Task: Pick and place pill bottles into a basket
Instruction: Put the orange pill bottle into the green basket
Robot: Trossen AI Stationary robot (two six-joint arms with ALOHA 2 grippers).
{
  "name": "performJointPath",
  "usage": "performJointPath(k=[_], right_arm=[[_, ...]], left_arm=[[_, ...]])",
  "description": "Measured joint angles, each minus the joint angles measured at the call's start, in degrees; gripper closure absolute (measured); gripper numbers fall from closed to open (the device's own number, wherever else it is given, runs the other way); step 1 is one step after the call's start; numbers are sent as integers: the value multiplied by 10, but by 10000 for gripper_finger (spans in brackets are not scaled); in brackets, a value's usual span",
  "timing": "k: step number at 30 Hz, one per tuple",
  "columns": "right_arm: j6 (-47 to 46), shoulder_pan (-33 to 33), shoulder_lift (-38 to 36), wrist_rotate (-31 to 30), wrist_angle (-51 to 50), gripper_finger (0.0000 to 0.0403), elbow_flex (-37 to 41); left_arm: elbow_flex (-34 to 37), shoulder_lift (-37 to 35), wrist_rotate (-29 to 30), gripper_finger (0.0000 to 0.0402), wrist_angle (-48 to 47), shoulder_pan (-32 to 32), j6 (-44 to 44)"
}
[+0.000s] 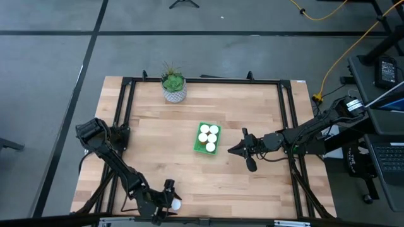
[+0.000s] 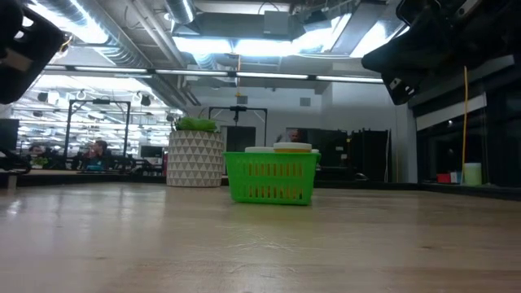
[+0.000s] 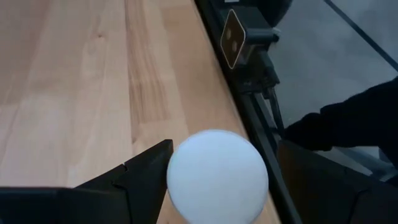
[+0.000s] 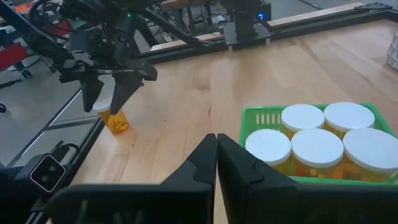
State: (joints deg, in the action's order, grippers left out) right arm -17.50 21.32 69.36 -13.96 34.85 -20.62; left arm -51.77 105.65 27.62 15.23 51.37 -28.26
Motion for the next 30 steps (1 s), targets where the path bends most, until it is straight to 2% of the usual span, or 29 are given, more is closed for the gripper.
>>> performJointPath(k=[23,30], right_arm=[[0,0,0,0,0,386,0],[0,0,0,0,0,386,0]], left_arm=[[0,0,-3,121,-18,0,6],[0,0,-3,158,-18,0,6]])
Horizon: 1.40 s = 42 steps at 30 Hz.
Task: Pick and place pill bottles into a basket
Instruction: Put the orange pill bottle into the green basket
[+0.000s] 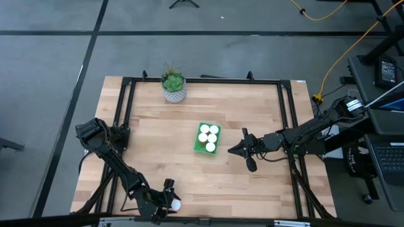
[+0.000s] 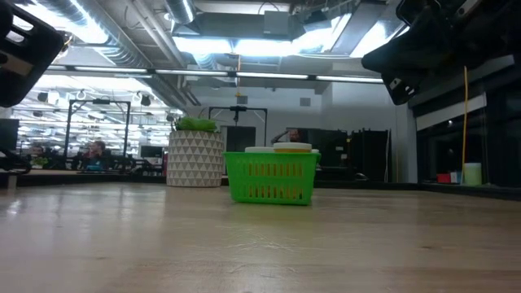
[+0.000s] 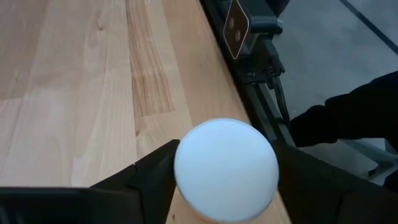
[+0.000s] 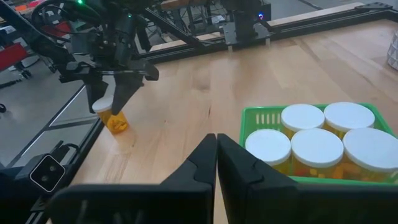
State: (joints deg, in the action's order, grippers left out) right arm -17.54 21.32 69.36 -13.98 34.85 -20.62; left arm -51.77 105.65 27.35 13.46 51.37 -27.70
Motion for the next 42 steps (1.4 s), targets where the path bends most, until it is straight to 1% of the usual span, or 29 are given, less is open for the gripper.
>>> performJointPath(k=[3,6,15,17,19,22,28,34,38,42], right_arm=[[0,0,0,0,0,386,0],[0,0,0,0,0,386,0],[0,0,0,0,0,386,0],[0,0,0,0,0,386,0],[0,0,0,0,0,386,0],[0,0,0,0,0,386,0],[-2,0,0,0,0,386,0],[0,0,0,0,0,386,0],[1,0,0,0,0,386,0],[1,0,0,0,0,386,0]], left_arm=[[0,0,0,178,0,0,0],[0,0,0,188,0,0,0],[0,0,-1,185,0,0,0],[0,-3,-14,185,-1,0,1],[0,-13,-32,185,-7,-3,9],[0,-37,-39,185,-28,-5,34],[0,-100,-5,185,-79,-14,108],[0,-157,33,185,-117,-40,177],[1,-176,36,185,-139,-74,201],[8,-182,35,185,-139,-119,215]])
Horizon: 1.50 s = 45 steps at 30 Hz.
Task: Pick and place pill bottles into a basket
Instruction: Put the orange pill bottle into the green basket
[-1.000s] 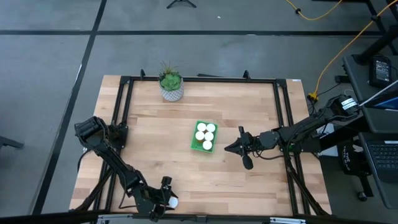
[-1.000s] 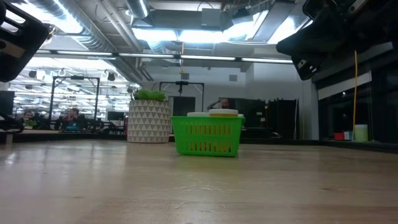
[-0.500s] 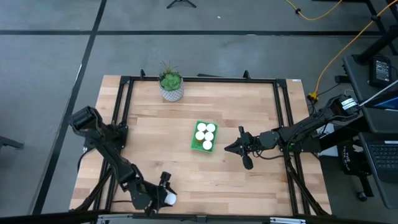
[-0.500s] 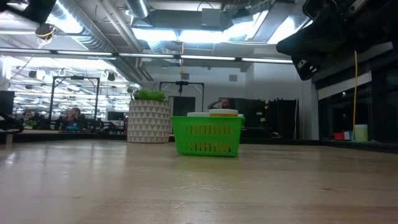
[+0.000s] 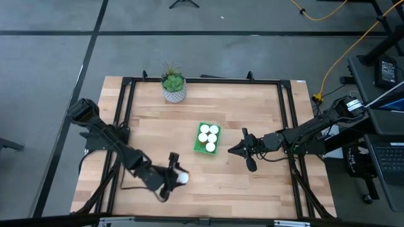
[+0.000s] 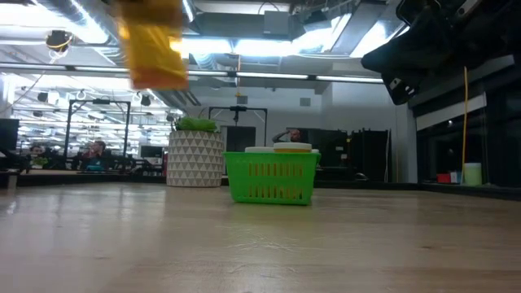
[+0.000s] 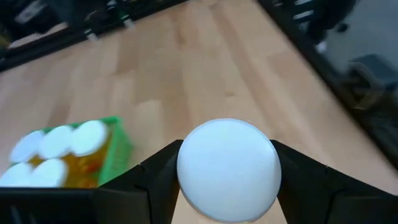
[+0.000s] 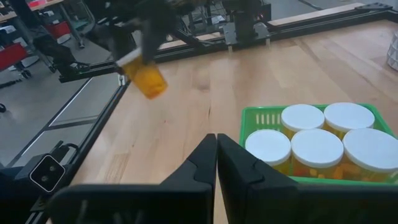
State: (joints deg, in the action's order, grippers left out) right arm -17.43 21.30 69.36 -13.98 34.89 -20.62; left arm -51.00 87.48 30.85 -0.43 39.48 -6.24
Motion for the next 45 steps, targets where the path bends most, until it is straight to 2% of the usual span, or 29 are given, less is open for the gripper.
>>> performJointPath(k=[2,19,28,36,45], right_arm=[[0,0,0,0,0,386,0],[14,1,0,0,0,386,0],[32,3,0,0,0,386,0],[49,3,0,0,0,386,0],[60,3,0,0,-1,386,0]], left_arm=[[0,0,-10,185,-1,-26,2],[0,0,-237,185,2,-245,142],[0,0,-289,185,6,-293,150],[0,1,-290,185,28,-309,178],[0,35,-315,185,41,-323,170]])
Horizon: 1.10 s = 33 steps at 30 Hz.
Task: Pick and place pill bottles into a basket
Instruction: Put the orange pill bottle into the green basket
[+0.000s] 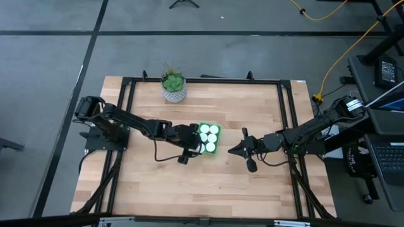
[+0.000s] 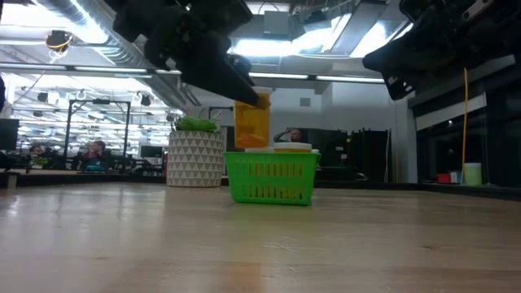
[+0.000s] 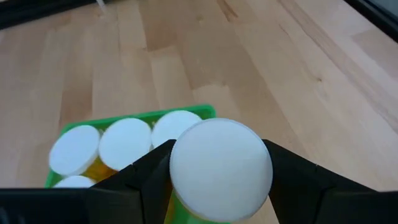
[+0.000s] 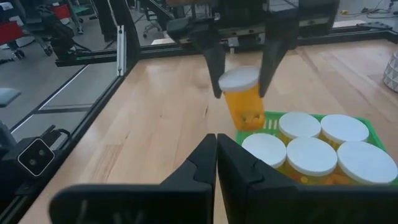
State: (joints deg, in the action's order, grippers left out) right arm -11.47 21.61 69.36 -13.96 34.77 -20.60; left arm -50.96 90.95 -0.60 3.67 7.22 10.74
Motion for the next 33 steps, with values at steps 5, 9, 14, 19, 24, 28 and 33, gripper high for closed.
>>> performJointPath(k=[5,9,14,19,24,28,33], right_arm=[[-3,0,0,0,-6,385,0],[-2,0,0,0,-6,386,0],[-3,0,0,0,-5,386,0],[-3,0,0,0,-5,386,0],[-4,0,0,0,-5,386,0],[-4,0,0,0,-5,386,0],[-3,0,0,0,-5,386,0]], left_arm=[[0,1,0,185,8,-8,1],[0,1,-8,185,8,-13,1],[0,3,-9,185,8,-15,1],[0,7,-9,185,9,-15,5],[-1,16,-10,185,11,-17,7],[-1,19,-9,185,11,-20,8],[0,21,-10,185,9,-23,10]])
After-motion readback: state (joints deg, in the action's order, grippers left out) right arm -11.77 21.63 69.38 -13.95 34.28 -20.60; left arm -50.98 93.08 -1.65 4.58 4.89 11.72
